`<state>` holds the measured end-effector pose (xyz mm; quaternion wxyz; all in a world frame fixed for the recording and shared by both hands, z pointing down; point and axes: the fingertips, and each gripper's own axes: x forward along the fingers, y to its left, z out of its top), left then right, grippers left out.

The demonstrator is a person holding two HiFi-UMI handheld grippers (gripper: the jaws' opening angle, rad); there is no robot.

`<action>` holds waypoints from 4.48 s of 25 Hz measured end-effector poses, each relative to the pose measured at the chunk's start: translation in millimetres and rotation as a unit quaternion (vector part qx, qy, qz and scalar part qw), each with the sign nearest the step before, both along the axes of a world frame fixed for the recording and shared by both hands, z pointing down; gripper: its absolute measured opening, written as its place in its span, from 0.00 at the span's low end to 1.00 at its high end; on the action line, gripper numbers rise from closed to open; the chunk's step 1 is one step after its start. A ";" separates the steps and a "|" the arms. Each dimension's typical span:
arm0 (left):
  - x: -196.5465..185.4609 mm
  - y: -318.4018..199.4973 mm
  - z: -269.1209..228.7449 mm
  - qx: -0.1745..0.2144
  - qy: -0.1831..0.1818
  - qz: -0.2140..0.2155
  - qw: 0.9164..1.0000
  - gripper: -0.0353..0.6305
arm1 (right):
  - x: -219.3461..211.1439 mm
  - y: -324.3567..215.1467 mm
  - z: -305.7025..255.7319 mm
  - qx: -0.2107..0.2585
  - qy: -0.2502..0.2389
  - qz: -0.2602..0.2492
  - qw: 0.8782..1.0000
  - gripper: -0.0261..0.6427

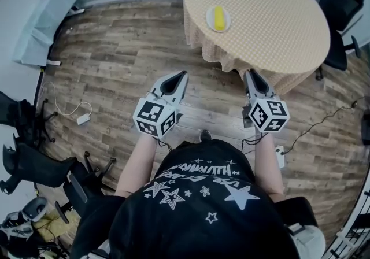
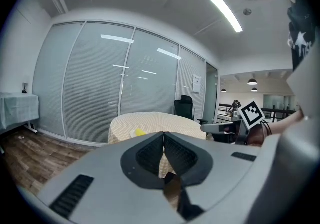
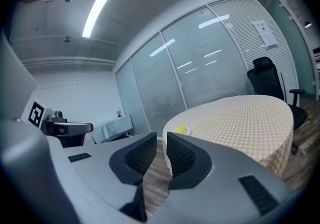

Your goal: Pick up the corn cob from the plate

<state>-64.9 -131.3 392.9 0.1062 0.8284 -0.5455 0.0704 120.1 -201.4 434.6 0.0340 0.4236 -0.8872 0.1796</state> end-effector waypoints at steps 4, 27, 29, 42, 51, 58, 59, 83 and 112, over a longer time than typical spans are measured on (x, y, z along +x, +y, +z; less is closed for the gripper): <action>7.1 -19.8 3.5 0.003 -0.007 0.003 1.000 0.07 | -1.9 -20.1 0.9 0.001 -0.005 -0.021 1.000 0.13; -29.5 -147.3 11.3 0.011 -0.010 0.054 0.998 0.07 | -41.5 -116.6 7.9 -0.014 -0.008 0.003 1.000 0.13; -34.1 -165.7 13.3 0.007 -0.005 0.062 0.998 0.07 | -47.8 -129.4 8.6 -0.016 -0.003 0.008 1.000 0.13; -79.8 -269.4 23.7 -0.011 0.002 0.095 0.995 0.07 | -90.6 -213.5 9.8 -0.047 0.025 0.038 0.998 0.13; -99.3 -324.8 40.0 -0.024 0.000 0.121 0.992 0.07 | -122.6 -264.4 41.7 -0.101 0.068 0.037 0.992 0.13; -107.8 -362.2 49.0 -0.030 -0.001 0.143 0.989 0.07 | -141.2 -292.6 76.1 -0.166 0.105 0.034 0.980 0.18; -108.7 -366.7 50.5 -0.031 0.000 0.145 0.989 0.07 | -143.3 -295.5 82.1 -0.177 0.109 0.033 0.978 0.23; -142.1 -421.8 86.7 -0.066 0.017 0.137 0.988 0.07 | -159.3 -327.3 186.1 -0.336 0.290 0.019 0.896 0.43; -121.1 -397.9 82.1 -0.059 -0.002 0.152 0.987 0.07 | -157.4 -330.8 150.5 -0.210 0.330 -0.011 0.920 0.43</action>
